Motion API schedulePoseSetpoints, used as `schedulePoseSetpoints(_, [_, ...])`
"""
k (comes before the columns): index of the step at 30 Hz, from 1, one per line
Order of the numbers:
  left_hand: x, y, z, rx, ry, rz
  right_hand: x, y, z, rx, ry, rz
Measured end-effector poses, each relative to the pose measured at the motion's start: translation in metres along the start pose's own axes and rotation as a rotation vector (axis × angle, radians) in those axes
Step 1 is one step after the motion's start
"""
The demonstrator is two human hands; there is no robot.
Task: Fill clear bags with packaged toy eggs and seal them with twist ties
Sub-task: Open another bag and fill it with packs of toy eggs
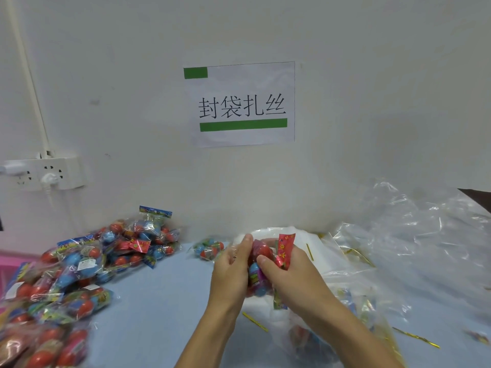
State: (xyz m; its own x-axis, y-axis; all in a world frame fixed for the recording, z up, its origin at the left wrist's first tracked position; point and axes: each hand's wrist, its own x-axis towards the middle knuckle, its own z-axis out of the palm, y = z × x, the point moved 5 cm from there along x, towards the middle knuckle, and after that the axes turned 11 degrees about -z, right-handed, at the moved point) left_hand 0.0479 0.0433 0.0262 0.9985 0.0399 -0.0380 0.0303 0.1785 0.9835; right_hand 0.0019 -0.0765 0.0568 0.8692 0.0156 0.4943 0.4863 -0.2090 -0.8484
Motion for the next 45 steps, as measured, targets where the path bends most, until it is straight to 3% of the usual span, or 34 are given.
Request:
schedulePoseSetpoints(4, [-0.005, 0.011, -0.009, 0.1, 0.198, 0.219, -0.002, -0.003, 0.021, 0.386, -0.021, 0.057])
schedulePoseSetpoints(7, [-0.011, 0.019, -0.009, 0.164, 0.259, 0.33, -0.002, 0.003, 0.026, 0.404, 0.003, 0.167])
schedulePoseSetpoints(11, [-0.011, 0.017, -0.002, 0.123, 0.178, 0.334, 0.0, 0.012, 0.014, 0.373, 0.204, 0.257])
schedulePoseSetpoints(15, [-0.01, 0.011, 0.003, -0.031, 0.005, 0.135, 0.002, 0.008, 0.001, -0.052, 0.252, 0.077])
schedulePoseSetpoints(18, [-0.008, 0.008, 0.004, -0.025, -0.055, 0.057, -0.001, 0.005, -0.001, -0.184, 0.252, 0.002])
schedulePoseSetpoints(20, [-0.009, 0.01, 0.005, 0.07, 0.002, 0.133, -0.002, 0.006, 0.002, -0.172, 0.226, 0.011])
schedulePoseSetpoints(24, [-0.012, 0.015, 0.004, 0.119, 0.095, 0.275, -0.002, 0.008, 0.013, 0.128, 0.169, 0.094])
schedulePoseSetpoints(27, [-0.015, 0.019, 0.003, 0.097, 0.094, 0.327, -0.001, 0.009, 0.016, 0.135, 0.13, 0.05])
schedulePoseSetpoints(32, [-0.019, 0.022, 0.007, -0.079, -0.046, 0.226, 0.003, 0.001, 0.005, 0.025, 0.17, -0.082])
schedulePoseSetpoints(35, [-0.019, 0.021, 0.011, -0.15, -0.149, 0.198, 0.006, -0.013, -0.011, -0.019, 0.281, -0.164])
schedulePoseSetpoints(38, [-0.017, 0.014, 0.013, 0.016, -0.178, 0.132, 0.01, -0.026, -0.044, 0.067, 0.456, -0.191])
schedulePoseSetpoints(43, [-0.032, -0.015, 0.038, 0.645, -0.541, 0.093, 0.012, -0.03, -0.101, 0.183, 0.612, -0.123])
schedulePoseSetpoints(45, [-0.035, -0.025, 0.041, 0.806, -0.577, 0.104, 0.012, -0.025, -0.114, 0.212, 0.624, -0.078])
